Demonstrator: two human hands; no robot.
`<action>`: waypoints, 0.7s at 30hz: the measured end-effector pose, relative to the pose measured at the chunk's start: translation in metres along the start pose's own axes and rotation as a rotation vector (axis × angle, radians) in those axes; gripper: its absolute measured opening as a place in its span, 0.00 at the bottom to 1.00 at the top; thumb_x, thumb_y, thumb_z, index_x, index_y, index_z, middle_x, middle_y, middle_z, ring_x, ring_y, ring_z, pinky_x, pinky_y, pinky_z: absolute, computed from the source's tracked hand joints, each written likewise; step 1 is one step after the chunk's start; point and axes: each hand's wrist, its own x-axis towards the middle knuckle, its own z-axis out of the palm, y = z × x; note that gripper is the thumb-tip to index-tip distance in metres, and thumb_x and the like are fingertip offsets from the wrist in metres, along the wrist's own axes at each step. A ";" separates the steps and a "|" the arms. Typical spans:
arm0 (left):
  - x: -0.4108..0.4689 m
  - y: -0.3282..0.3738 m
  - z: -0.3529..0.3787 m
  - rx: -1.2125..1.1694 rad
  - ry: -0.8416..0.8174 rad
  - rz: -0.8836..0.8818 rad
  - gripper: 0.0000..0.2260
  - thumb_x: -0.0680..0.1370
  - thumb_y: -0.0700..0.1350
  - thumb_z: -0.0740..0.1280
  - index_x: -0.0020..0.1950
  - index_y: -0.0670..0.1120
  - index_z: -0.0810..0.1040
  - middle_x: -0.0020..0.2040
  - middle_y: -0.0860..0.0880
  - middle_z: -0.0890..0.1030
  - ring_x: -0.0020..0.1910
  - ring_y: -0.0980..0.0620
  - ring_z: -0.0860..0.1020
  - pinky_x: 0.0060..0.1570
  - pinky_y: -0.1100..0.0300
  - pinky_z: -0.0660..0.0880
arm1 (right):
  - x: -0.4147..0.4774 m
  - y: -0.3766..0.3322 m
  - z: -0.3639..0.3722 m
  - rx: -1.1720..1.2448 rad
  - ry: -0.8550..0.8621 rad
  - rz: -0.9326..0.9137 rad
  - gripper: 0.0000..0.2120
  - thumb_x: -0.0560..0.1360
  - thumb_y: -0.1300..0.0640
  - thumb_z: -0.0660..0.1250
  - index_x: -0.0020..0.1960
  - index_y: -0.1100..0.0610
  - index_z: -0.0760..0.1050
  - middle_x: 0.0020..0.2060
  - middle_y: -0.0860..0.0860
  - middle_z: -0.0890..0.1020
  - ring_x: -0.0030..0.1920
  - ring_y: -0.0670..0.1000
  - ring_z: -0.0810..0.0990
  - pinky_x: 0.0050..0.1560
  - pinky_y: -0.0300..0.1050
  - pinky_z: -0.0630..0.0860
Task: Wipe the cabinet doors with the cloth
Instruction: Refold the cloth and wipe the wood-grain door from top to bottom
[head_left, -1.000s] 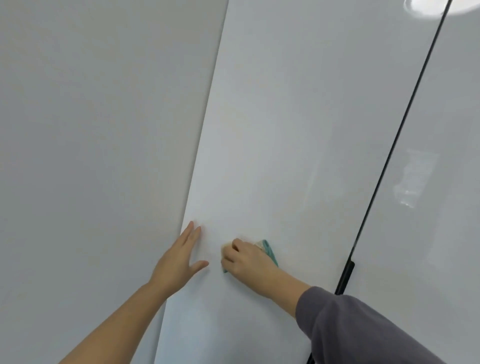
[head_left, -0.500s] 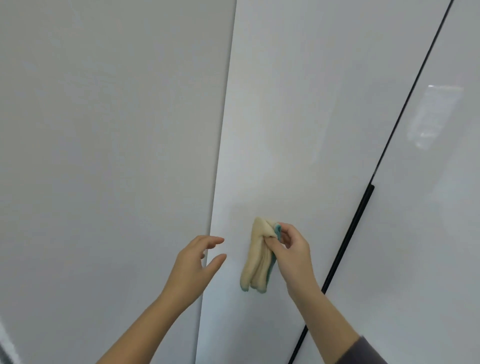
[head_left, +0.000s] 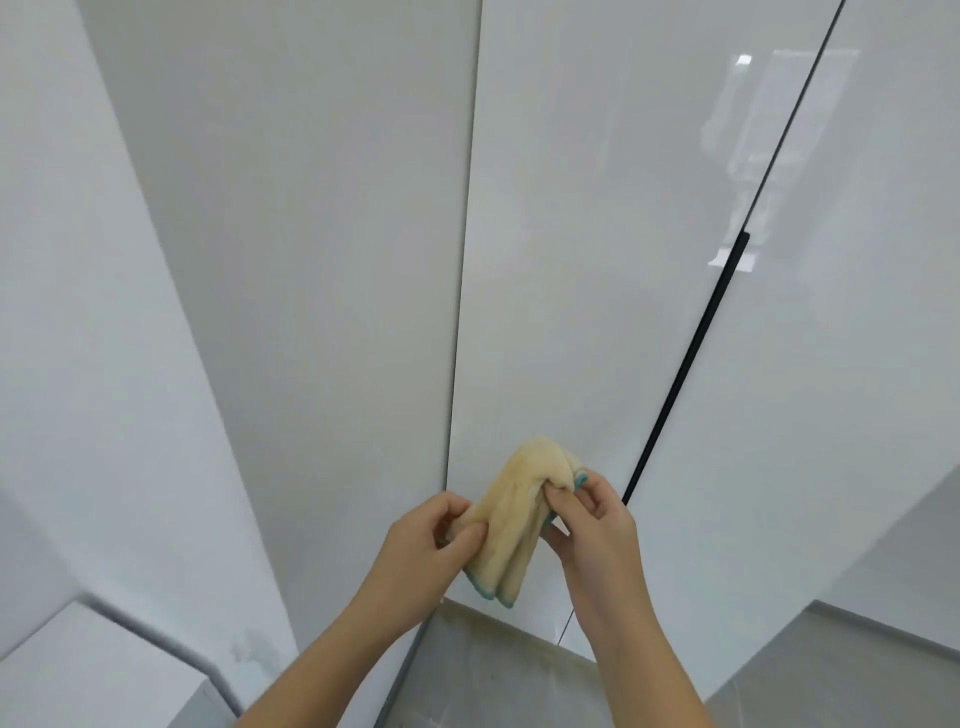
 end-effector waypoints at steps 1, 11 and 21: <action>-0.007 0.000 -0.005 0.009 0.011 0.005 0.04 0.79 0.44 0.67 0.45 0.49 0.79 0.40 0.51 0.80 0.37 0.55 0.75 0.38 0.65 0.72 | -0.007 0.002 0.003 -0.008 -0.015 -0.003 0.09 0.77 0.69 0.64 0.56 0.65 0.76 0.42 0.55 0.82 0.44 0.50 0.81 0.54 0.55 0.79; -0.155 -0.068 -0.066 -0.247 0.395 -0.422 0.06 0.78 0.48 0.67 0.45 0.46 0.79 0.37 0.52 0.78 0.36 0.56 0.75 0.38 0.63 0.71 | -0.094 0.102 0.041 -0.198 -0.362 0.317 0.10 0.75 0.68 0.67 0.56 0.62 0.76 0.49 0.59 0.83 0.49 0.54 0.84 0.53 0.51 0.81; -0.263 -0.232 -0.184 -0.849 0.824 -0.854 0.11 0.79 0.37 0.65 0.61 0.37 0.75 0.51 0.40 0.82 0.48 0.44 0.80 0.54 0.46 0.78 | -0.138 0.295 0.190 -0.323 -0.524 0.831 0.11 0.75 0.68 0.68 0.56 0.64 0.75 0.53 0.60 0.83 0.52 0.54 0.84 0.47 0.43 0.81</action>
